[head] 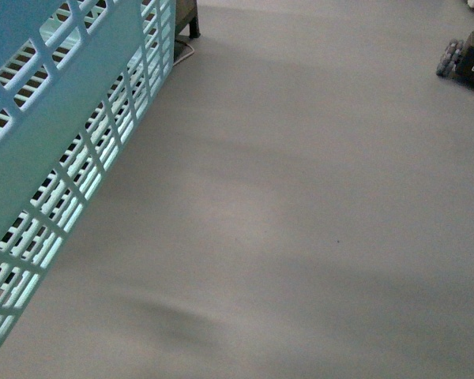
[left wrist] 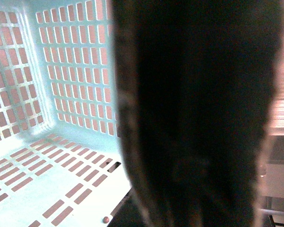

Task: Pick mango and avocado into basket

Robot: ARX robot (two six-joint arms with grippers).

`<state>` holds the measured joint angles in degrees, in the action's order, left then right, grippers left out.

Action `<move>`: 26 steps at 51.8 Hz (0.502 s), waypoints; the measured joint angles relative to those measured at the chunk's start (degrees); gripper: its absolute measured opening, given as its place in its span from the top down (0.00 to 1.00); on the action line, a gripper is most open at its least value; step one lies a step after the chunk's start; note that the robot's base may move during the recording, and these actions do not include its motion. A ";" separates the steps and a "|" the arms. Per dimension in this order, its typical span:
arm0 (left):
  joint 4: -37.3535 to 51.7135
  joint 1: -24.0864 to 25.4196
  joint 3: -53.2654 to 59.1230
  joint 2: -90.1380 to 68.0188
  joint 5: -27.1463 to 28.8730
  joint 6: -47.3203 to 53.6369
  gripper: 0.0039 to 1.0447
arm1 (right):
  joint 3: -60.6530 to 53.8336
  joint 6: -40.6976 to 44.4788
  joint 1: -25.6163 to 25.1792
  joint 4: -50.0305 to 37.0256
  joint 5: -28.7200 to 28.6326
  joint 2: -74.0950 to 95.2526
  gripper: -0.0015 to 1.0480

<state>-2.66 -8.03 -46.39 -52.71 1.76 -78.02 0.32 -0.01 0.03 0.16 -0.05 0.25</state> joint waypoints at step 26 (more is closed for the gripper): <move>0.00 0.00 0.00 -0.02 -0.04 0.02 0.94 | 0.00 -0.02 0.00 0.00 -0.02 0.00 0.07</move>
<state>-2.66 -8.03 -46.39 -52.73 1.72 -78.00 0.32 -0.03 0.03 0.16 -0.08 0.25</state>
